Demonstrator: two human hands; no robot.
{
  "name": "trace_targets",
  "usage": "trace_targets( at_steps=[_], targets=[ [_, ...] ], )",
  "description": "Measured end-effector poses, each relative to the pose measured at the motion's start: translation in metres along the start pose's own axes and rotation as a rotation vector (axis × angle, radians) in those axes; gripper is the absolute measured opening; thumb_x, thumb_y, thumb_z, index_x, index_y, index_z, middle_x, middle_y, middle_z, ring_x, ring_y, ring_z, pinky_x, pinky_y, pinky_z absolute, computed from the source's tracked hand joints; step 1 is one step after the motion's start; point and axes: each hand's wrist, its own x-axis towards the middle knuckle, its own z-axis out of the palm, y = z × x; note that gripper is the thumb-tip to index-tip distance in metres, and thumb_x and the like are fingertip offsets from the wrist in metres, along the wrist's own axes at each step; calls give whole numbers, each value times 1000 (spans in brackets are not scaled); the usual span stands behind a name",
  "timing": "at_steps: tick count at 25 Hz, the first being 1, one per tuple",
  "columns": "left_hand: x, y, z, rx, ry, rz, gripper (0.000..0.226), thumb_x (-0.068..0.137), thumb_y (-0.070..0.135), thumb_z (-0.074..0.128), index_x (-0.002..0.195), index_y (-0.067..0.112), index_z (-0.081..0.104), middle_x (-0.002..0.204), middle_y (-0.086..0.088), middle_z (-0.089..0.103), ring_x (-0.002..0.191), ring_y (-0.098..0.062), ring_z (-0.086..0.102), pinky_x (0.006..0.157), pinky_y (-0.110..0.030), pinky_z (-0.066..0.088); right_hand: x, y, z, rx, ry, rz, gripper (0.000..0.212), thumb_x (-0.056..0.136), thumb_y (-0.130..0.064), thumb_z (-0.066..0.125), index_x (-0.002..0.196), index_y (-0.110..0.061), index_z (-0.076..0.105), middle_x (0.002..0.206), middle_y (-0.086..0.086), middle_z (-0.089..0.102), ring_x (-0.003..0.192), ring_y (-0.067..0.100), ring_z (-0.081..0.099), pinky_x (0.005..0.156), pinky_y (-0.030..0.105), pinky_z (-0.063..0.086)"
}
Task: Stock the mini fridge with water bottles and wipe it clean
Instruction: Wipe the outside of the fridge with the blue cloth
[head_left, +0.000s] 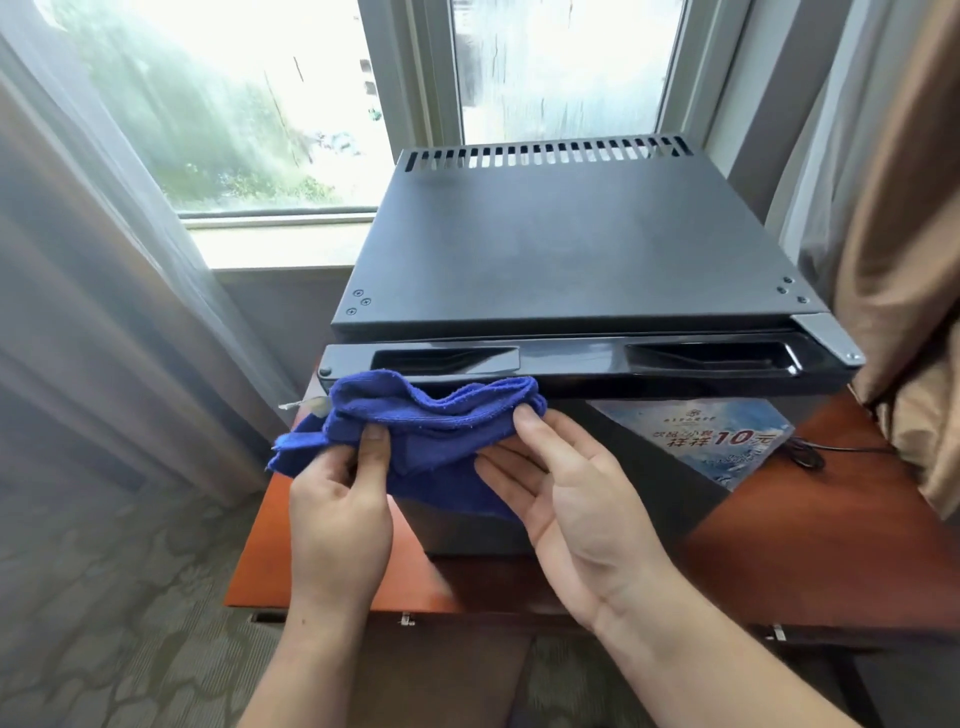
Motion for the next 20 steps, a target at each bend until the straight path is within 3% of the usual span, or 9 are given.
trace_targets(
  at_steps=[5,8,13,18,20],
  targets=[
    [-10,3,22,59,-72,14,45,98,43,61,75,5,67,78,-19,68,70,-13,54,71,-50,48,-2,-9,-21,49,118,-61,14,96,-12,62,96,-12,76,97,12,77,89,21,73,96,39,57],
    [-21,8,46,59,-170,7,57,90,58,59,72,5,67,72,-15,69,66,-11,53,66,-46,48,-5,-22,-46,74,219,-134,14,96,-11,61,95,-12,76,91,11,76,82,20,73,91,37,60],
    [-36,10,88,87,-353,6,60,89,66,55,71,11,68,63,-9,64,60,-7,49,62,-45,47,-9,-50,-92,82,337,-247,20,98,-11,58,89,-17,75,80,5,75,70,14,71,75,27,61],
    [-59,27,134,108,-551,-10,52,100,54,54,65,16,61,54,11,52,56,-4,44,57,-35,38,-14,-76,-136,75,451,-351,20,100,-17,58,88,-21,73,77,-2,71,68,9,67,69,22,58],
    [-63,32,148,116,-605,3,54,101,53,51,63,15,56,53,10,48,57,-4,42,57,-34,37,-14,-83,-144,65,496,-395,23,101,-18,57,85,-22,73,75,-5,70,66,7,66,66,20,55]
  ],
)
